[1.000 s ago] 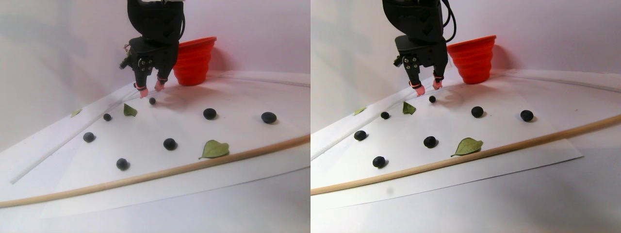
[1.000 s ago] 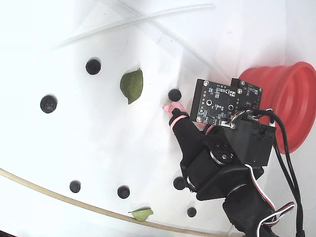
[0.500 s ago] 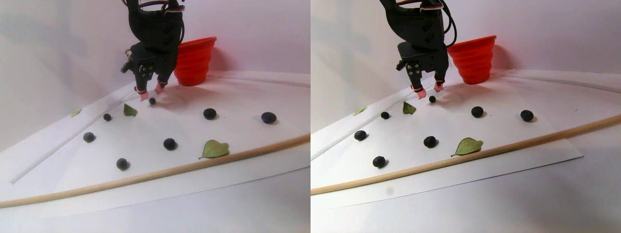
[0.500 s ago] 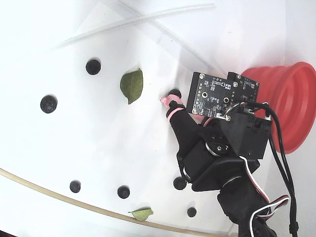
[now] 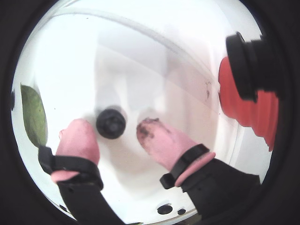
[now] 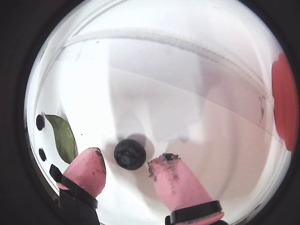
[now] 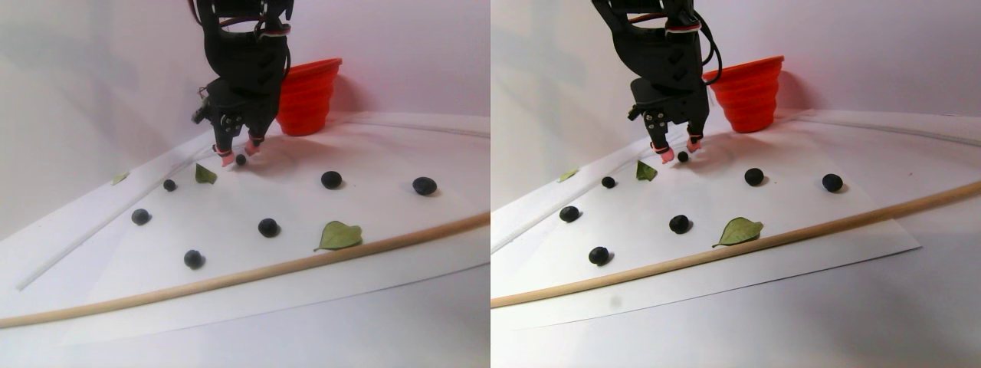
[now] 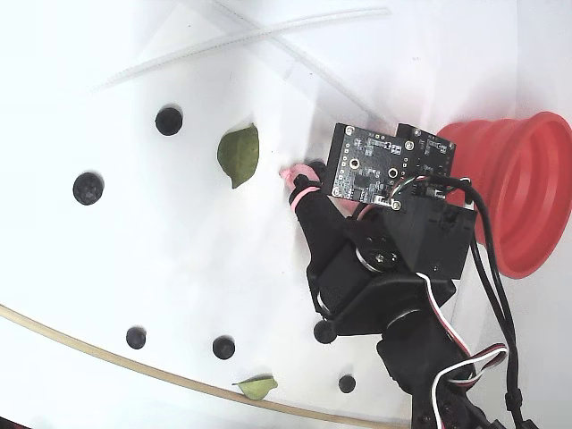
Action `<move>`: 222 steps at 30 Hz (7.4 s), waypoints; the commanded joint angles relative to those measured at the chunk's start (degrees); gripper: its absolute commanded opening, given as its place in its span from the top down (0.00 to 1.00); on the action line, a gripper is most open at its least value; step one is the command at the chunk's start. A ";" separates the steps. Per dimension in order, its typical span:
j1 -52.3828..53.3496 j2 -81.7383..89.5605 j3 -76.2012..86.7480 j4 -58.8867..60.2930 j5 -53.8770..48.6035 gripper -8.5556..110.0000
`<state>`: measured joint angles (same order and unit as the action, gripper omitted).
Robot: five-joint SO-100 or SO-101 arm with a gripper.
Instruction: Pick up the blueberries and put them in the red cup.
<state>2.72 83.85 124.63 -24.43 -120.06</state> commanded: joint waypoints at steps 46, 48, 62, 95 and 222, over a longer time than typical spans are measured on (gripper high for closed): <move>0.09 0.35 -2.81 -3.08 -0.18 0.83; 0.00 1.58 -2.64 -2.46 0.09 0.83; 0.44 10.02 -1.05 3.52 2.11 0.83; 1.49 27.77 1.32 17.93 6.94 0.83; 17.40 59.33 0.88 58.27 12.30 0.79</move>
<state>19.51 137.46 126.47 33.13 -107.93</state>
